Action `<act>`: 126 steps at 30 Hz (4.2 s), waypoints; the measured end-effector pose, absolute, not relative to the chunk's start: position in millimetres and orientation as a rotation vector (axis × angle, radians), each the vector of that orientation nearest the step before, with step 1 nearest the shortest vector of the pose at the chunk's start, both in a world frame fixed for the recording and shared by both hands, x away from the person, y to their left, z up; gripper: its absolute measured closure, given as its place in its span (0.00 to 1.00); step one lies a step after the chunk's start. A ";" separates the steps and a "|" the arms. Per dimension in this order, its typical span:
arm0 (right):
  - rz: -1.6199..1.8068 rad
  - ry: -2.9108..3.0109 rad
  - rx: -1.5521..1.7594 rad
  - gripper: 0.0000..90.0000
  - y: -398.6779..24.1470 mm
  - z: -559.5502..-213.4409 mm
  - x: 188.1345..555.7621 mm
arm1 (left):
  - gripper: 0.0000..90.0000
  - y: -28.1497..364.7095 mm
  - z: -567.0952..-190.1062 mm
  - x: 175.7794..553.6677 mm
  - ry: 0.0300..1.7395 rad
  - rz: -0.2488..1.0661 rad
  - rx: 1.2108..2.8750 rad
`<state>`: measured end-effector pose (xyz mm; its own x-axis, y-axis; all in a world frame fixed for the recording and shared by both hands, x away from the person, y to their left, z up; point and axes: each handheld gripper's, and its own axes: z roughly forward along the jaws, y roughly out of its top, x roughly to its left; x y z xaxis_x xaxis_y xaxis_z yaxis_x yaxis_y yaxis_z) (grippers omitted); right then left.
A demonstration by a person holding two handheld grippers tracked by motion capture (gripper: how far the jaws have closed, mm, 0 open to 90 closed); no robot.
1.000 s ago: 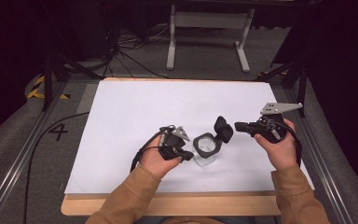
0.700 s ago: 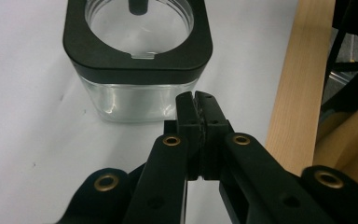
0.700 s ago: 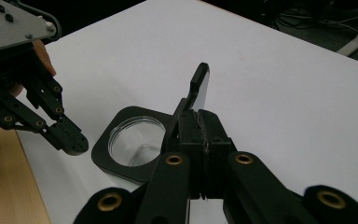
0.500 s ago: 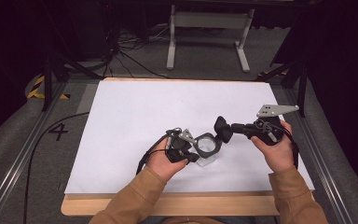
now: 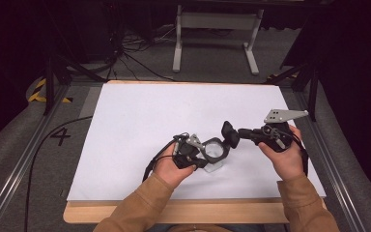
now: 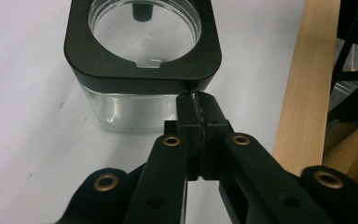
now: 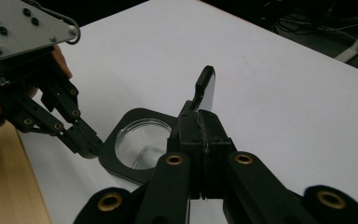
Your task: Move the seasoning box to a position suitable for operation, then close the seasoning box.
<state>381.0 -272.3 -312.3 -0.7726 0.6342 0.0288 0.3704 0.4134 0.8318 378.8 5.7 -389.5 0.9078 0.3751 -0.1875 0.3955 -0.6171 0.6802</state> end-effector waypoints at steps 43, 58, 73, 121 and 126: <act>1.130 2.548 0.866 1.00 -268.2 -330.9 378.8 | 0.94 54.5 -356.0 394.7 0.672 0.083 2.250; 0.979 2.688 0.920 1.00 -271.3 -364.6 390.6 | 0.89 82.1 -352.1 409.5 0.758 0.073 2.242; 0.995 2.720 0.916 1.00 -262.0 -388.4 414.6 | 0.86 95.0 -355.3 399.2 0.802 0.082 2.236; 0.953 2.679 0.881 1.00 -280.4 -378.5 365.4 | 1.00 16.3 -401.5 438.6 0.655 -0.042 2.297; 0.955 2.686 0.886 1.00 -281.2 -380.1 364.4 | 1.00 13.5 -402.8 438.9 0.651 -0.048 2.300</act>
<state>364.4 -281.2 -380.1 -0.8125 0.5810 0.0482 0.4810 0.6215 0.6183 438.9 13.5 -402.8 0.8710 0.4394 -0.2196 0.4671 -0.6026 0.6471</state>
